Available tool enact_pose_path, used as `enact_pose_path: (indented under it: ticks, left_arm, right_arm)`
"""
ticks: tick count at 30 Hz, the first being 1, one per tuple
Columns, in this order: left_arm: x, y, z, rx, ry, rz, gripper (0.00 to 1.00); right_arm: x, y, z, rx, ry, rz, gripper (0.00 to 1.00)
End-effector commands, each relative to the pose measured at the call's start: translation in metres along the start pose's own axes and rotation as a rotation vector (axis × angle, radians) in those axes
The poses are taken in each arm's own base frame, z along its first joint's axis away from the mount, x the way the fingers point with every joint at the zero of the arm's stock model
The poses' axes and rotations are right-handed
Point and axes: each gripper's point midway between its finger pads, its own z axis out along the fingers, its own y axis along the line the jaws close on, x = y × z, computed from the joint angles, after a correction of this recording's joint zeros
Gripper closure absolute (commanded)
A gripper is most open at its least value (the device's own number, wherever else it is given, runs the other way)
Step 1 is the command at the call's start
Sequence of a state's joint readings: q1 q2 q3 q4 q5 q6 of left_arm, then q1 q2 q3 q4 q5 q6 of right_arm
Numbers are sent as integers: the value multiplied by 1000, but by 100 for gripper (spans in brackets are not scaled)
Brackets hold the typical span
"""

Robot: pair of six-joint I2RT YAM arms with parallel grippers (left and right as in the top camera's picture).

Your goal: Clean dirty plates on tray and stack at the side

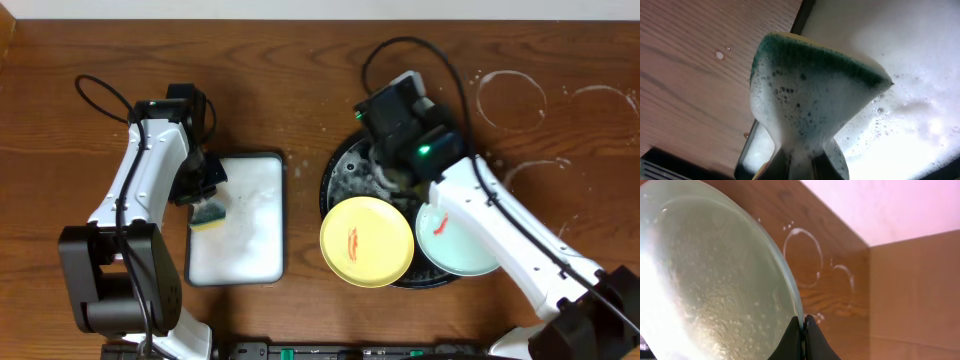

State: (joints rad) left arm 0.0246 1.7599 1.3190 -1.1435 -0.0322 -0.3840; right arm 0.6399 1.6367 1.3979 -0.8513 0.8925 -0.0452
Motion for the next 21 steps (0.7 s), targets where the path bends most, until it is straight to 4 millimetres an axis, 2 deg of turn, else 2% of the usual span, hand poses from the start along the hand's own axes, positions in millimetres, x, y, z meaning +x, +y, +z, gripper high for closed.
enact_pose_path:
  ticks: [1, 10, 21]
  left_arm:
    - [0, 2, -1, -3, -2, 14, 92]
    - [0, 2, -1, -3, -2, 14, 92]
    - [0, 2, -1, -3, -2, 14, 92]
  right_arm:
    - [-10, -14, -18, 95, -45, -14, 99]
    - [-16, -16, -35, 173, -85, -39, 99]
    - [-18, -13, -40, 177, -97, -49, 99]
